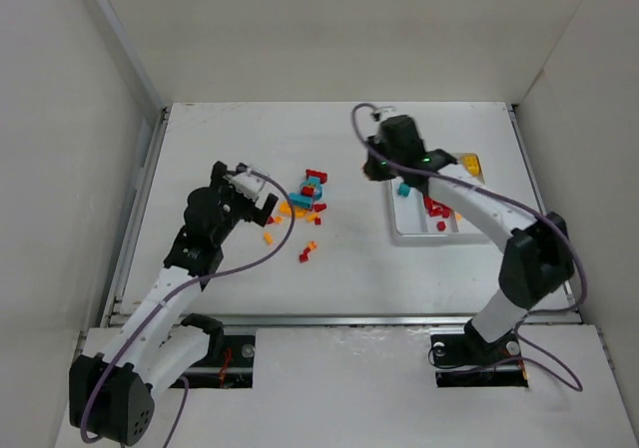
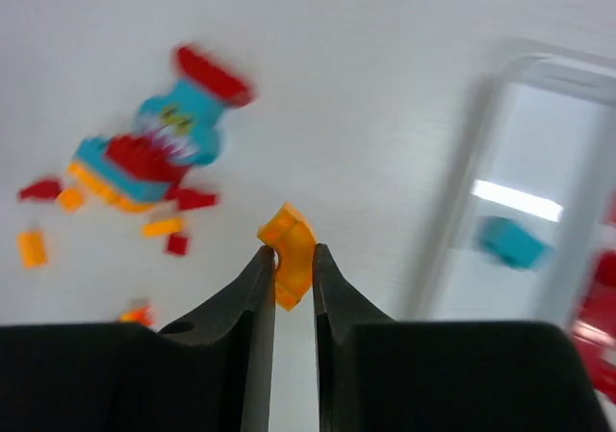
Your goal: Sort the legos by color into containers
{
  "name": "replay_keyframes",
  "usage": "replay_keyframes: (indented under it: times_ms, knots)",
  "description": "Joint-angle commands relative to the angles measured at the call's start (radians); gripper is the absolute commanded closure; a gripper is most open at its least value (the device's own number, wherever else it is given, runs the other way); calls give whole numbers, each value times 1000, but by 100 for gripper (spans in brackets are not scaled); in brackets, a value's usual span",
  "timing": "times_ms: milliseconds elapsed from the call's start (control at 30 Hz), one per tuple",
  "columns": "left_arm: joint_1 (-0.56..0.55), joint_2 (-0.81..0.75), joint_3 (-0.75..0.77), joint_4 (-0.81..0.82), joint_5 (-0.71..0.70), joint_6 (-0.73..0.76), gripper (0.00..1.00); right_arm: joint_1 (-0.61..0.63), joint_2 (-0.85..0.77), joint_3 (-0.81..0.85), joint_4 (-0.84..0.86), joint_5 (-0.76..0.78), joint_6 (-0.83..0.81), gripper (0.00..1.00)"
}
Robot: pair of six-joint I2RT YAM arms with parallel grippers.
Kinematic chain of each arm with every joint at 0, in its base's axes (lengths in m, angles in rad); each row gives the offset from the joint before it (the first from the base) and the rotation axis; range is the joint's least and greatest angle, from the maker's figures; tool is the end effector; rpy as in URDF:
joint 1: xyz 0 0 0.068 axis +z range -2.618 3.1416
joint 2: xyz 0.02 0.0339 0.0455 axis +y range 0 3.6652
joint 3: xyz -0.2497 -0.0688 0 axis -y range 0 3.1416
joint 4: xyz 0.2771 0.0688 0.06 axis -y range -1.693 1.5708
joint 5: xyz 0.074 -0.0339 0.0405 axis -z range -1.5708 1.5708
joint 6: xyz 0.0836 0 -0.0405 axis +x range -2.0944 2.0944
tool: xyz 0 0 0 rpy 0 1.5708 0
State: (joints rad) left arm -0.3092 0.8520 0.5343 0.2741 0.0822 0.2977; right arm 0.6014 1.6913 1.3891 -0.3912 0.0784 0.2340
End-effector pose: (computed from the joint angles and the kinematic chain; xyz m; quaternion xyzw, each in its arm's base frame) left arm 0.2787 -0.0962 0.2650 0.2428 0.6803 -0.0337 0.6908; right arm 0.3776 0.2511 0.2356 -0.1489 0.8924 0.1397 0.4023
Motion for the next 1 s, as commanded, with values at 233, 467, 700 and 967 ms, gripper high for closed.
replay_keyframes:
  times_ms: [233,467,700,967]
  knots:
    - [1,407,320,-839,651,1415,13,-512,-119,-187,-129,61,-51,100]
    - [1,602,411,-1043,559,1707,20,-652,-35,-194,-136,14,-50,83]
    - [1,692,423,-1075,513,1837,25,-661,36,-151,-166,73,-59,43]
    - [-19,736,458,-1087,473,1939,35,-661,-8,-105,-164,23,-59,30]
